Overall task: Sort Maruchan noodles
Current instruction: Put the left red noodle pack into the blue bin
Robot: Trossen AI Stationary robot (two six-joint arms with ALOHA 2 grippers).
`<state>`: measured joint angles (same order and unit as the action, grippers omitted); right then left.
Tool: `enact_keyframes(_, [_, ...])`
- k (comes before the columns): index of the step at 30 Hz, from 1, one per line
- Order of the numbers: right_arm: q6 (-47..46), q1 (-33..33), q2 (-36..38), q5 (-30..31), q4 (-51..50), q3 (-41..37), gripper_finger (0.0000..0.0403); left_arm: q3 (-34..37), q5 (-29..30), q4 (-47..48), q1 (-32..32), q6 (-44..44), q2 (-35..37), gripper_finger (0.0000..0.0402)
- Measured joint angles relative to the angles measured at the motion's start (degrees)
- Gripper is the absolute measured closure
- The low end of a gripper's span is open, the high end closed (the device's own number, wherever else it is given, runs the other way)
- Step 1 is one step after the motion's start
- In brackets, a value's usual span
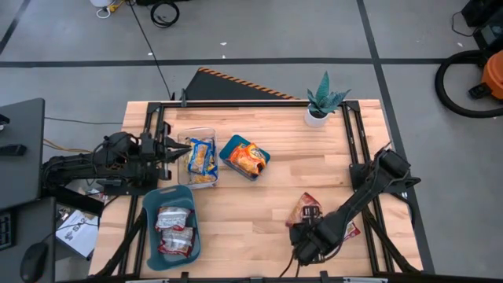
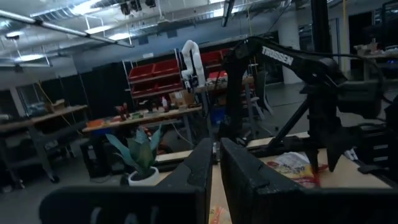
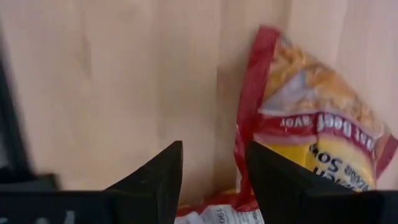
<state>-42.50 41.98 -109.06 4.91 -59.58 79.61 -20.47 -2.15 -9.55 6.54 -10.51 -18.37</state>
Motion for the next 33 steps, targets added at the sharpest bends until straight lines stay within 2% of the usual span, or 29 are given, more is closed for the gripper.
enact_keyframes(8, [-1.01, 1.2, -2.42, 2.93, -5.87, 0.0, 0.0276, 0.0, -0.02, -0.78, -0.02, -1.22, 0.0, 0.0365])
enact_keyframes(16, [1.67, 2.68, -3.4, 4.33, -13.12, 0.02, 0.039, 0.0, -0.01, -0.87, -0.01, -0.04, 0.0, 0.0365])
enact_keyframes(21, [2.19, 2.03, -2.94, 6.37, -17.51, 0.48, 0.0396, 0.0, -0.02, -0.3, -0.01, 0.86, 0.0, 0.0365])
enact_keyframes(26, [3.34, -0.64, -2.26, 8.63, -23.99, 5.0, 0.0398, 0.0, -0.02, 0.52, 0.0, 1.33, 0.02, 0.0365])
enact_keyframes(33, [7.21, -6.93, -2.29, 11.14, -22.18, 13.81, 0.04, 0.0, -0.07, 1.36, 0.0, 6.98, 0.02, 0.0365])
